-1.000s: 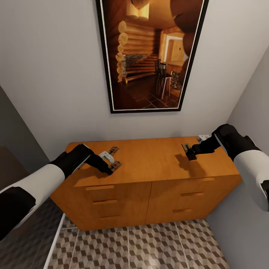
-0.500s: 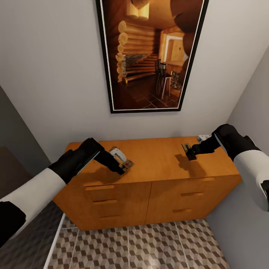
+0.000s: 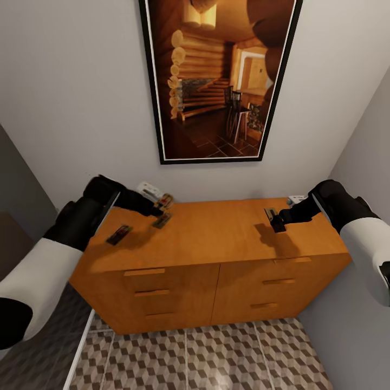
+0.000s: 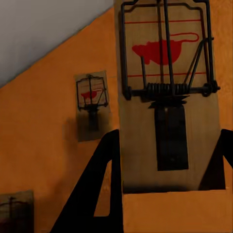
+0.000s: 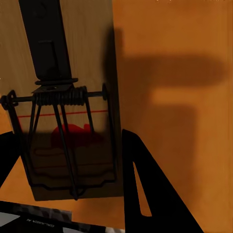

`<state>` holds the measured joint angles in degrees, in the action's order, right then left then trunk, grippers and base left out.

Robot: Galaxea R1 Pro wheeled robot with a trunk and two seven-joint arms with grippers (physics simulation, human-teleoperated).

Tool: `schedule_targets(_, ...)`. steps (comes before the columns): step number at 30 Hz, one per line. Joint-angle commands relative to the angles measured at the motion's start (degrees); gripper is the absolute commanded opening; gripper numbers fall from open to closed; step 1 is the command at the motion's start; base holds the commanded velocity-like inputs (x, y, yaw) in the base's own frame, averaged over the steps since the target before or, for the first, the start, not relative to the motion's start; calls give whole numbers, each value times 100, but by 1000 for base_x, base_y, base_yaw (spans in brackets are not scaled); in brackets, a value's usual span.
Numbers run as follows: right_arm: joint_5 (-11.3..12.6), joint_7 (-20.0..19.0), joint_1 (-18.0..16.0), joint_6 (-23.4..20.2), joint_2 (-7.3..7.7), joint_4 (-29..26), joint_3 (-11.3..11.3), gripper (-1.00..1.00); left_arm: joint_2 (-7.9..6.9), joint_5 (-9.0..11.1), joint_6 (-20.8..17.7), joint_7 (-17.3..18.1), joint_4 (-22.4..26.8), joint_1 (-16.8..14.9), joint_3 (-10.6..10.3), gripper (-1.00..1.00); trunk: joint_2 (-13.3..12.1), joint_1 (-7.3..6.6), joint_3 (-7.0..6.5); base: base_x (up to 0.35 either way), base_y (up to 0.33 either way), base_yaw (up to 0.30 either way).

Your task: Take the four mousetraps from the cabinet in the bathroom and place them on the bathroom floor. Make sure all four end up on the same floor surface, and ensure that at least two of them are either under or directly next to the same bathroom sink.

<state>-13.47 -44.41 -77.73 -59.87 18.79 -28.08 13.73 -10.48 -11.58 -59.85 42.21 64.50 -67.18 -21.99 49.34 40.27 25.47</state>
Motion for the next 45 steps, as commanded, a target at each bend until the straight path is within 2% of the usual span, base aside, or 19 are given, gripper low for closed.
schedule_targets(1, -44, -47, -5, -13, 4, -9, 24, -100, 0, -126, -15, 51, 25, -6, 74, -100, 5, 1, 7, 0, 0, 0)
schedule_targets(2, -43, -48, -5, -13, 7, -10, 24, -100, 4, -261, -15, 53, 76, -6, 228, -100, 5, 1, 7, 0, 0, 0)
schedule_targets(5, -44, -49, -5, -13, 11, -12, 19, -100, 9, -462, -15, 55, 218, -6, 578, -100, 5, 1, 7, 0, 0, 0)
schedule_targets(8, -49, -50, -5, -13, 17, -13, 19, -100, 3, -534, -15, 54, 248, -6, 740, -100, 5, 1, 7, 0, 0, 0)
schedule_targets(10, -50, -45, -5, -13, 18, -10, 21, -100, -2, -557, -15, 57, 216, -6, 779, -100, 5, 1, 7, 0, 0, 0)
schedule_targets(30, -56, -81, -5, -13, 20, -33, 18, -100, 40, -580, -15, 60, -306, 1, 826, -100, 5, 1, 7, -10, 0, 0)
schedule_targets(45, -69, -83, -5, -13, 20, -24, 23, -100, 46, -574, -15, 60, -282, 3, 828, -100, 5, 1, 7, -308, -12, 0)
